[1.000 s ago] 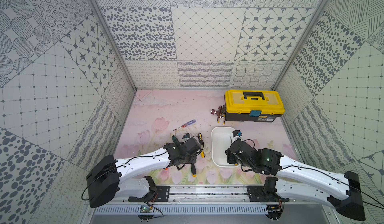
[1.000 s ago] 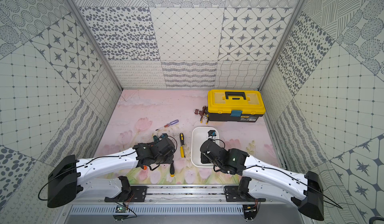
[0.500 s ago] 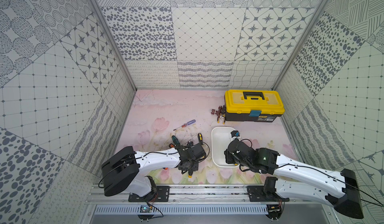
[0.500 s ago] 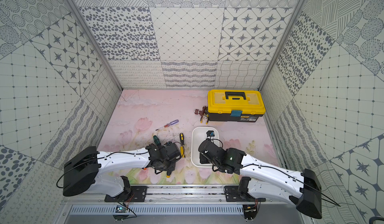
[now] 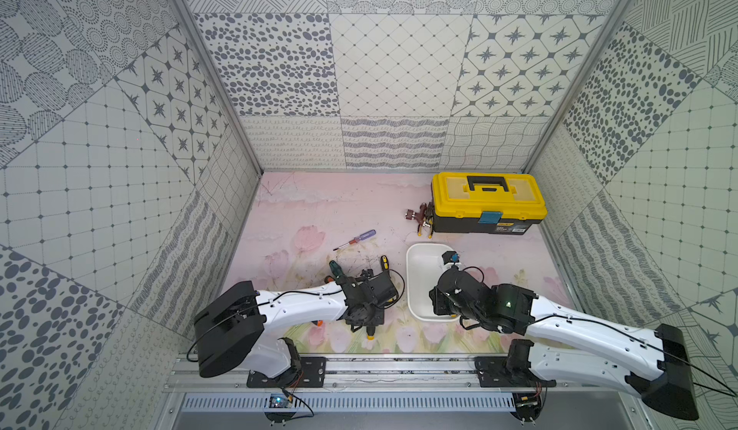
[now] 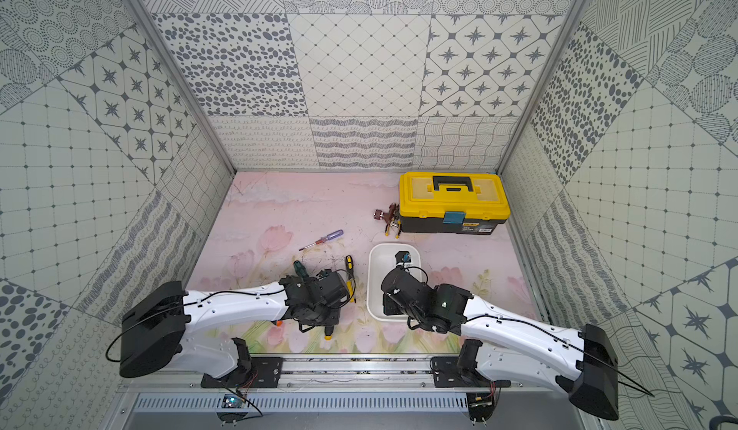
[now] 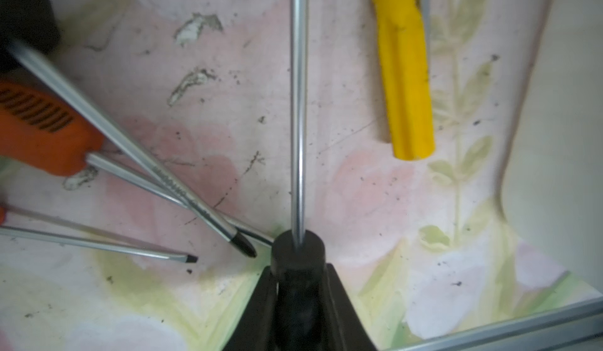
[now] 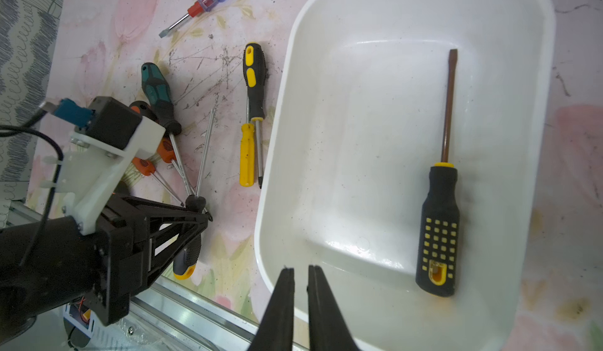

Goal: Put the screwdriver on the desktop into the storage box
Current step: Pick up the screwdriver from the center of the board, then place the screwdriver in the storage box.

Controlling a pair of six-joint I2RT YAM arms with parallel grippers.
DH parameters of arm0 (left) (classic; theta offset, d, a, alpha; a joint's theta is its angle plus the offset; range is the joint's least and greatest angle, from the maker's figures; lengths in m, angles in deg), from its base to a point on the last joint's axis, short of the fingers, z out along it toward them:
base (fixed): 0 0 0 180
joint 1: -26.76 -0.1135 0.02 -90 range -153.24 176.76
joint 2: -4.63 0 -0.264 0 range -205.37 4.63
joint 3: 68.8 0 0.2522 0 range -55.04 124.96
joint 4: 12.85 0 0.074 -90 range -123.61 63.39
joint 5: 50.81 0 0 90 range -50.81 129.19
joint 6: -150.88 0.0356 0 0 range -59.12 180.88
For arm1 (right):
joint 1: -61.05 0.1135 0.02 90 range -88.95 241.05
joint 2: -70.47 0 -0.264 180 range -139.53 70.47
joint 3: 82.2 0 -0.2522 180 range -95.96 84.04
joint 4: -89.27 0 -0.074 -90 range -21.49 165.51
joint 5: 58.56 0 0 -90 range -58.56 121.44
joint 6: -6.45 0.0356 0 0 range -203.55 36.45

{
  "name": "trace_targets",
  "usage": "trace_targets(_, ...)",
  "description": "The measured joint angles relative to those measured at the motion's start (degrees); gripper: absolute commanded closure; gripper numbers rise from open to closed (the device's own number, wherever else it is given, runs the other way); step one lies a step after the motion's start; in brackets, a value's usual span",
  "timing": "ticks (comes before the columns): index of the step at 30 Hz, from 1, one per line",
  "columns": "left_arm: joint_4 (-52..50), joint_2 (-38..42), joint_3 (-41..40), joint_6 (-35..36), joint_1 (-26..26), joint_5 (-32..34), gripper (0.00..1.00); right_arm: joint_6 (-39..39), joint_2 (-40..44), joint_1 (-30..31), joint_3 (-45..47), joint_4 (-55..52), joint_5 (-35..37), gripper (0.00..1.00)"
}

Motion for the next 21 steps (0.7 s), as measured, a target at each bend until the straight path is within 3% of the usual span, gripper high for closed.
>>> trace_targets(6,-0.8,10.9,1.7,0.3,-0.4,1.2,1.0,-1.7,1.2,0.0,0.0,3.8,-3.7,0.49)
trace_targets(11,4.4,21.4,0.2,0.7,-3.6,0.3,1.0,-3.2,4.7,0.0,1.8,11.8,-9.8,0.3)
trace_targets(16,16.0,28.5,-5.0,0.6,-7.1,-5.0,1.0,-3.5,8.3,0.0,6.3,21.8,-17.4,0.25)
trace_targets(21,28.7,30.2,-9.4,-0.1,-8.1,-12.1,1.0,-3.4,9.2,0.0,8.4,29.3,-23.2,0.25)
